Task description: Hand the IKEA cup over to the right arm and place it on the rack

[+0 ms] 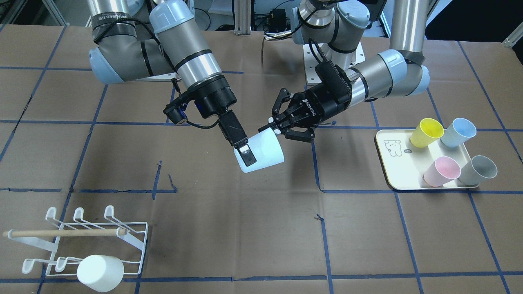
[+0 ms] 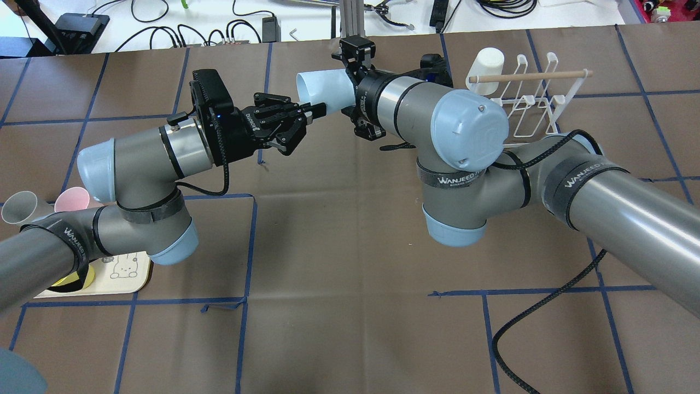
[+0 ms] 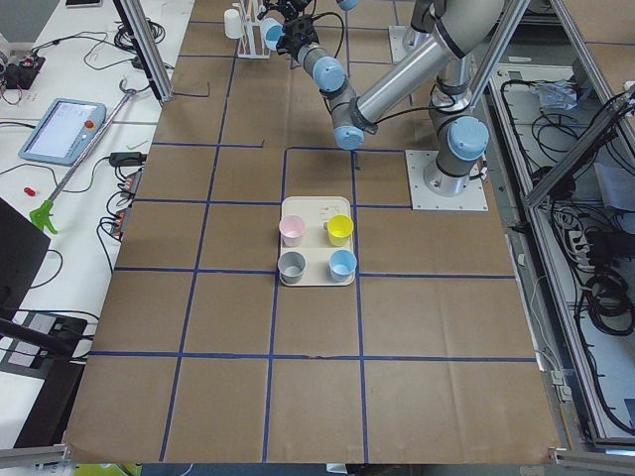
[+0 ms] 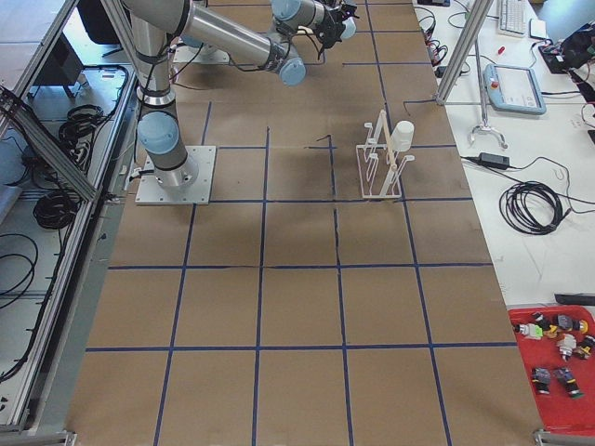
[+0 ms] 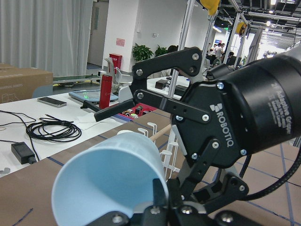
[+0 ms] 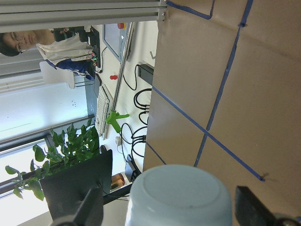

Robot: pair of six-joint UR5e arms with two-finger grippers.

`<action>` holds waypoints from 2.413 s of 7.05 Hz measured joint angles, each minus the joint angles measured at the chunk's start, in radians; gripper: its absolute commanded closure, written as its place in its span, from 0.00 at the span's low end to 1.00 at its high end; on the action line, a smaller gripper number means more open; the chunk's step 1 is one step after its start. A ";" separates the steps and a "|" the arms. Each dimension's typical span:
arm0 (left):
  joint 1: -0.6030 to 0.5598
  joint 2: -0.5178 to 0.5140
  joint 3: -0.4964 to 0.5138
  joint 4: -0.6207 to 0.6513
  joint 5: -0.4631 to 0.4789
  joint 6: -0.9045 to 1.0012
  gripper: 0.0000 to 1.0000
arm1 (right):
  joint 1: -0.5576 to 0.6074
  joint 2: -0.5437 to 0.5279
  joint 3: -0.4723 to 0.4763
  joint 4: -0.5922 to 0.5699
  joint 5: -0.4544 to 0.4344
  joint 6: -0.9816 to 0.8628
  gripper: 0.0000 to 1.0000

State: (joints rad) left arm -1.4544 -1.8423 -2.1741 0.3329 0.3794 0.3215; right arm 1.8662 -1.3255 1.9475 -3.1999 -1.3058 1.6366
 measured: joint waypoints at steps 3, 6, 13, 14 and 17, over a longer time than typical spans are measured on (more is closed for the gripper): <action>0.002 -0.001 0.000 0.000 0.000 -0.003 0.97 | 0.003 0.001 -0.001 0.000 0.001 0.002 0.17; 0.002 -0.003 0.000 0.001 -0.001 -0.004 0.96 | 0.004 0.002 -0.001 0.000 0.002 0.003 0.47; 0.010 -0.007 0.010 0.041 0.015 -0.001 0.31 | 0.004 0.002 -0.001 -0.006 0.045 -0.002 0.69; 0.010 -0.008 0.010 0.042 0.014 -0.001 0.18 | 0.004 0.002 -0.001 -0.005 0.044 -0.003 0.69; 0.021 -0.005 0.011 0.039 0.005 -0.004 0.02 | 0.004 0.003 -0.005 -0.006 0.026 -0.008 0.75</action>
State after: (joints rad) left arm -1.4335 -1.8476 -2.1635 0.3715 0.3848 0.3173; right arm 1.8699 -1.3228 1.9429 -3.2054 -1.2798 1.6283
